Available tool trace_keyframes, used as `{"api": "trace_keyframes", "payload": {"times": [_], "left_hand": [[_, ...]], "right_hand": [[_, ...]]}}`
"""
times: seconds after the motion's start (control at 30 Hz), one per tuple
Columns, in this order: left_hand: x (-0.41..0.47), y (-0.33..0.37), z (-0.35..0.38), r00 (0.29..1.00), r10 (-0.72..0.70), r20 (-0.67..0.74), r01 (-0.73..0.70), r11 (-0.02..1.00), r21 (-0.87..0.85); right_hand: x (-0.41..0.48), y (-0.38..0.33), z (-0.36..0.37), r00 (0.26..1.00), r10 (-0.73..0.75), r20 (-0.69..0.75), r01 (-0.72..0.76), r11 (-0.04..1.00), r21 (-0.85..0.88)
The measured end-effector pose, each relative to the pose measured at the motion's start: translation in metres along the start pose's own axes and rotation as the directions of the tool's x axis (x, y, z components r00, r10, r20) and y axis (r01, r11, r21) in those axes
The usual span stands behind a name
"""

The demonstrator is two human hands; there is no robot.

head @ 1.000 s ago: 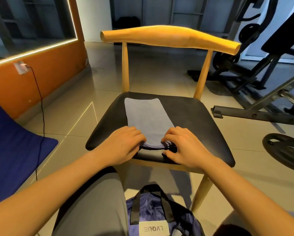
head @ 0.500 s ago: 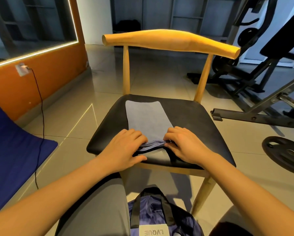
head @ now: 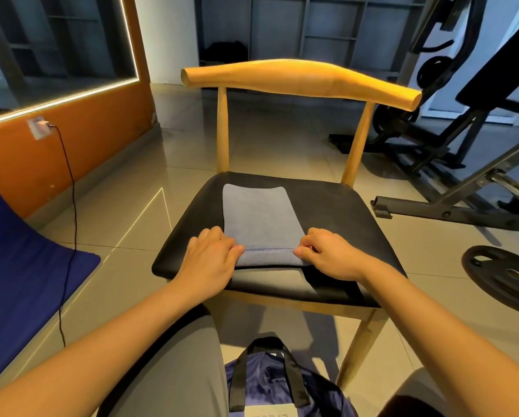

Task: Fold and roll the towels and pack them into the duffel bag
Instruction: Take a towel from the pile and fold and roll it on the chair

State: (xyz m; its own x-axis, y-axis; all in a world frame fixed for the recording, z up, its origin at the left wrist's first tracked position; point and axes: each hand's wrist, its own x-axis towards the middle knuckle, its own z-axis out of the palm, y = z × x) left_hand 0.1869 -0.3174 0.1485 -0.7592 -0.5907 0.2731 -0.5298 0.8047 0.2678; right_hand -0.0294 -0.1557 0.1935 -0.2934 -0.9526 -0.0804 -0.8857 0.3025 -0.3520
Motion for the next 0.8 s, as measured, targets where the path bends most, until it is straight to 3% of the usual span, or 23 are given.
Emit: {"api": "trace_keyframes", "payload": {"times": [0.1, 0.17, 0.27, 0.33, 0.47, 0.53, 0.67, 0.8], "left_hand": [[0.000, -0.001, 0.001, 0.998, -0.056, -0.015, 0.056, 0.998, -0.008], [-0.002, -0.002, -0.001, 0.994, -0.042, -0.098, 0.039, 0.999, -0.034], [-0.006, -0.007, -0.010, 0.957, 0.184, -0.223, -0.195, 0.980, -0.031], [-0.008, -0.013, -0.013, 0.900, 0.393, -0.187, -0.385, 0.920, 0.078], [-0.010, -0.020, -0.014, 0.859, 0.505, -0.081, -0.482, 0.852, 0.202], [-0.014, -0.022, -0.013, 0.848, 0.526, -0.069, -0.501, 0.836, 0.223], [-0.017, -0.023, -0.009, 0.867, 0.489, -0.096, -0.457, 0.857, 0.236], [-0.014, -0.018, -0.004, 0.924, 0.334, -0.185, -0.317, 0.941, 0.116]], "right_hand": [[0.006, -0.003, -0.001, 0.998, 0.061, -0.018, -0.061, 0.997, -0.035], [0.006, -0.003, -0.001, 0.989, 0.058, -0.136, -0.072, 0.992, -0.102], [0.000, -0.002, 0.002, 0.933, -0.126, -0.337, 0.020, 0.953, -0.301], [-0.003, 0.001, 0.012, 0.875, -0.300, -0.380, 0.117, 0.892, -0.437], [-0.008, 0.010, 0.031, 0.811, -0.408, -0.419, 0.155, 0.841, -0.519], [-0.015, 0.015, 0.035, 0.801, -0.429, -0.418, 0.186, 0.842, -0.506], [-0.024, 0.020, 0.030, 0.875, -0.387, -0.290, 0.201, 0.836, -0.511], [-0.013, 0.017, 0.025, 0.884, -0.354, -0.307, 0.171, 0.854, -0.492]]}}
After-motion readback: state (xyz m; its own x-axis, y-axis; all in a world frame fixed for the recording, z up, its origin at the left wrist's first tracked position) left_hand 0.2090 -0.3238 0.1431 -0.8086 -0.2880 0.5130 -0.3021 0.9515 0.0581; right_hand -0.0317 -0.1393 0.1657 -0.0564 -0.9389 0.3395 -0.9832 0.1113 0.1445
